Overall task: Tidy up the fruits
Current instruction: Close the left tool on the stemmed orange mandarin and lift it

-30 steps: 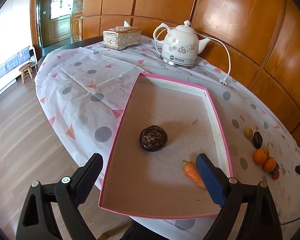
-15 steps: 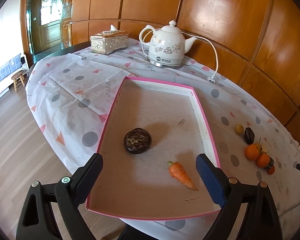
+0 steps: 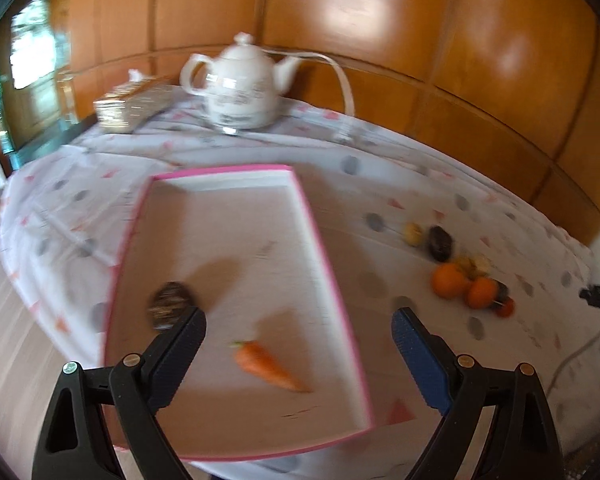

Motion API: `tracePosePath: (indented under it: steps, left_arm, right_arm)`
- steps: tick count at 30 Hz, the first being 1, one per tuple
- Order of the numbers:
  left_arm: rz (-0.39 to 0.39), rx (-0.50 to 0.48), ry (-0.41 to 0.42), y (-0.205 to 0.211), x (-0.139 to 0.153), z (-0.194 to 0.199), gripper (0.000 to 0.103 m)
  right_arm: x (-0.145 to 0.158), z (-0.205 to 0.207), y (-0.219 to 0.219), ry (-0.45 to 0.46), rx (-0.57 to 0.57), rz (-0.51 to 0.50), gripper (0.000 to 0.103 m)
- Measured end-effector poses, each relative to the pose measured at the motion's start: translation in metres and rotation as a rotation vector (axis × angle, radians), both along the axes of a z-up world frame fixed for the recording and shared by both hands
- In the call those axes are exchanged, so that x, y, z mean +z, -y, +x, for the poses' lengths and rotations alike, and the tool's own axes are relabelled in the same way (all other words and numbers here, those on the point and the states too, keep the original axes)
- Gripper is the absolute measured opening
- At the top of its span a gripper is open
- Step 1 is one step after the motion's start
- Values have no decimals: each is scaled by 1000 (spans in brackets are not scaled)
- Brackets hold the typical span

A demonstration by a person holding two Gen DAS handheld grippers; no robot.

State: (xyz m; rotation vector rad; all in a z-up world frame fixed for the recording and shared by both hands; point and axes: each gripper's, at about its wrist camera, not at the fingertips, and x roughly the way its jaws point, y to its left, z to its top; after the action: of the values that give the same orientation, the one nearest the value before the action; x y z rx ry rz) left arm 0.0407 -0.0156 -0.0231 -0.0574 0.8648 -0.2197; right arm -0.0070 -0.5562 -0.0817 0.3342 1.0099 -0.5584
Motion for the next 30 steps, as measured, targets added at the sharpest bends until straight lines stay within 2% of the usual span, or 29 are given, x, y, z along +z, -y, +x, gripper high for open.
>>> tracePosePath:
  steps: [4,6,9,11,12,19,24,27,30]
  left_arm:
    - [0,-88,-39,32,-3,12,93]
    - [9,-132,-48,50,-5,17,89]
    - [16,-193,-72,72,-10,25,79]
    - [6,-230,-103,87,-15,31,65]
    - [3,-243,-114,93,-18,34,63]
    - [8,-300,-166,138,-38,54,60]
    - [-71,-277,-219,155,-49,72,60]
    - [-70,-259,-228,162,-56,81,60]
    - [-101,-245,-269,164,-67,90,58]
  right_arm:
    - [1,-8,20,22,-85,32,35]
    - [0,-10,23,25,-103,48,35]
    - [-2,-9,26,26,-109,64,35]
    - [-3,-6,24,28,-101,64,35]
    - [-2,-7,22,32,-96,63,35]
    - [1,-7,20,44,-92,64,35]
    - [0,-5,20,40,-87,67,35]
    - [0,-5,21,40,-90,69,35]
    - [0,-5,21,37,-91,70,35]
